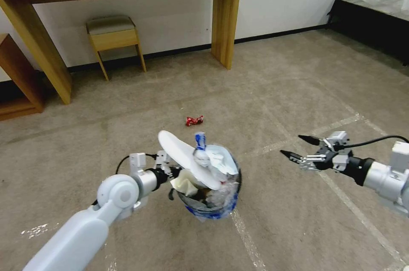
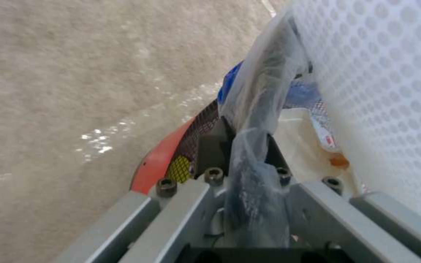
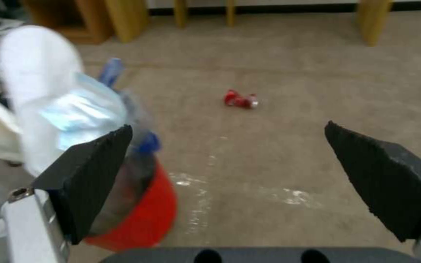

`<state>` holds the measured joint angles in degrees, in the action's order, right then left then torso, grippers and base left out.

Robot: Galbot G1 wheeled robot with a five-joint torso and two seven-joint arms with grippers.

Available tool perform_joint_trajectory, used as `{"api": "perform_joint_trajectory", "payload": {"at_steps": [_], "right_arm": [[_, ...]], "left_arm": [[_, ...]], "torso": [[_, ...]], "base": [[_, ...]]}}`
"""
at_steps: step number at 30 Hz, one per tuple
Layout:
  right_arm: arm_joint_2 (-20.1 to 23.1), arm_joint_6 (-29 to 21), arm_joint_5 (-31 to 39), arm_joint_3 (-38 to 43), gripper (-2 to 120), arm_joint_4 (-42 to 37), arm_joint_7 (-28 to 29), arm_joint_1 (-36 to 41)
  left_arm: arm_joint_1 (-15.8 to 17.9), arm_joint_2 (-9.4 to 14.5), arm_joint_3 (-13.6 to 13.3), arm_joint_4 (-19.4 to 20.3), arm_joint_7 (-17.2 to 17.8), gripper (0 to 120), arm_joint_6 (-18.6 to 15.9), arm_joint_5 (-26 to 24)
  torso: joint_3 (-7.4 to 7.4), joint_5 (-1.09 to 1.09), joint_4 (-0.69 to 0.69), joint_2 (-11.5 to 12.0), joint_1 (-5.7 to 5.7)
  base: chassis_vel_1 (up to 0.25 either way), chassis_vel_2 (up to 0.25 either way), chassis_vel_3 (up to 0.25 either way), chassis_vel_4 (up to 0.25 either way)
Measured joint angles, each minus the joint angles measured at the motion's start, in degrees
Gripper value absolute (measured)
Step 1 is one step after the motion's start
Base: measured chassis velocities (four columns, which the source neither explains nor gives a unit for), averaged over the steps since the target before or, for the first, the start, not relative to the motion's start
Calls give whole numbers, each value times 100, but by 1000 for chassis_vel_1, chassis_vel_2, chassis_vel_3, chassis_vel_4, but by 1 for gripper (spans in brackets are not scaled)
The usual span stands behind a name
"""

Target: Pick up the trash bin and place the garbage on the floor into it.

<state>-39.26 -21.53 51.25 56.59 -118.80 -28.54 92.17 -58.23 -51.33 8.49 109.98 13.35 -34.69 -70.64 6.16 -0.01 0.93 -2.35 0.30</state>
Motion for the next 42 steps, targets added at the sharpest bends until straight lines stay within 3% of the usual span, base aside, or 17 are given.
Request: {"api": "perform_joint_trajectory", "payload": {"at_steps": [6,12,18,29,42], "right_arm": [[-263,123,-337,153,100,96,30,146],[-846,393,-1178,450,100,321,-90,504],[-997,405,-1457,199,100,368,-27,409],[-716,306,-1479,-371,100,442,58,-48],[-783,390,-1598,-918,100,695,17,-336]], "left_arm": [[-46,9,74,4,15,1,17,44],[-58,-74,108,16,161,1,59,-2],[-98,-109,135,55,209,1,61,7],[-387,-154,410,149,313,1,36,20],[-623,-182,582,136,335,1,26,165]], "torso": [[0,1,0,0,0],[0,0,1,0,0],[0,1,1,0,0],[0,0,1,0,0],[0,1,2,0,0]], "base": [[0,0,0,0],[0,0,0,0],[0,0,0,0],[0,0,0,0],[32,30,38,33]]}}
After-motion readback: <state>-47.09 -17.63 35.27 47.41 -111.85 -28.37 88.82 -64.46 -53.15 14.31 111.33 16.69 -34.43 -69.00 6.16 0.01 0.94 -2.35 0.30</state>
